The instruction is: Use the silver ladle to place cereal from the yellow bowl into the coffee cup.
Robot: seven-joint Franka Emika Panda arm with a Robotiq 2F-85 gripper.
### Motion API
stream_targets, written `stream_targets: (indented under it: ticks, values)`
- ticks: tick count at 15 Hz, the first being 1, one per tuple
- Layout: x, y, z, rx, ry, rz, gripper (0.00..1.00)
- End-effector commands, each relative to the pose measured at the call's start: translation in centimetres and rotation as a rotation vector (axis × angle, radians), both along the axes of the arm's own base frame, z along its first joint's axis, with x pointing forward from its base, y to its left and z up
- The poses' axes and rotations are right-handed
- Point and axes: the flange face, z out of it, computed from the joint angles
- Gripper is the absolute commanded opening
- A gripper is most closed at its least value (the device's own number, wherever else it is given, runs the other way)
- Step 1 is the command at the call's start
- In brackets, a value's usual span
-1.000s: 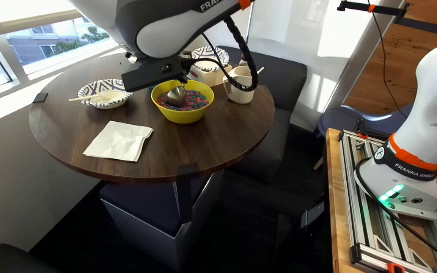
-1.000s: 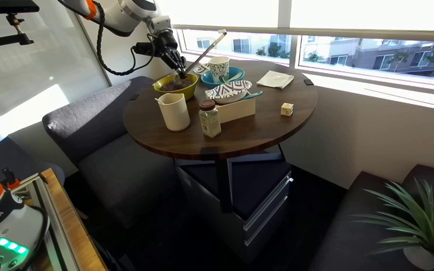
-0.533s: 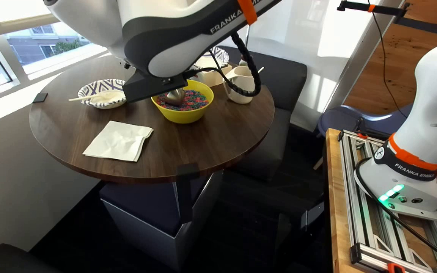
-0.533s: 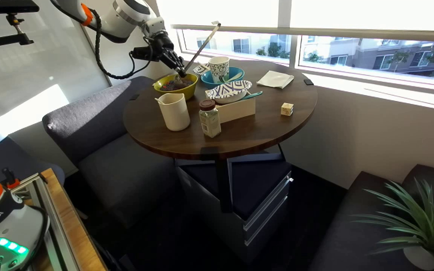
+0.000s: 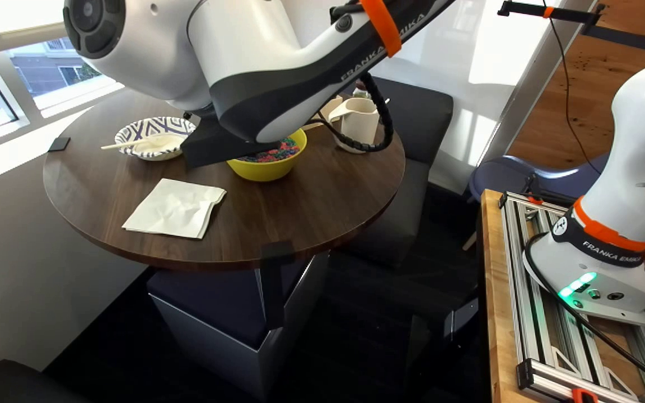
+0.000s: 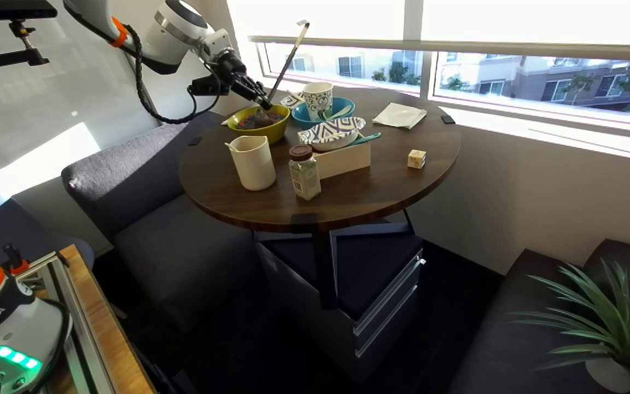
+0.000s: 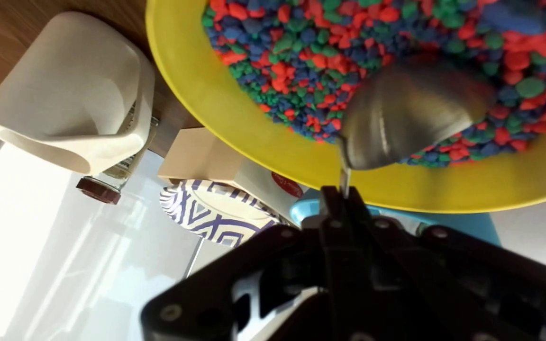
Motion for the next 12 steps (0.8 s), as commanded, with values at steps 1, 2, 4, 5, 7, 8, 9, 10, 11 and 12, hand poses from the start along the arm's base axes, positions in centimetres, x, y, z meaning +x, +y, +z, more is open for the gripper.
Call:
stream_targets:
  ticks: [1,2,4,5,7,8,9,10,11,12]
  values:
    - [-1.7,0.9,-0.7,0.004,-0.056,0.057,0.01]
    - [-2.1,1.0,-0.7,0.001,-0.066,0.071,0.01]
    - [-2.7,1.0,-0.8,-0.009,-0.096,0.090,0.01]
    - [-3.1,1.1,-0.8,-0.003,-0.109,0.097,0.01]
    - [-4.0,0.9,-1.0,-0.005,-0.139,0.105,0.01]
    - [-4.5,0.8,-1.1,-0.006,-0.156,0.107,0.01]
    - [-4.9,0.7,-1.1,-0.006,-0.175,0.111,0.01]
    - [-5.4,0.6,-1.2,-0.012,-0.194,0.112,0.01]
    - [-5.9,0.6,-1.3,-0.010,-0.210,0.112,0.01]
    - [-6.4,0.5,-1.4,-0.012,-0.228,0.112,0.01]
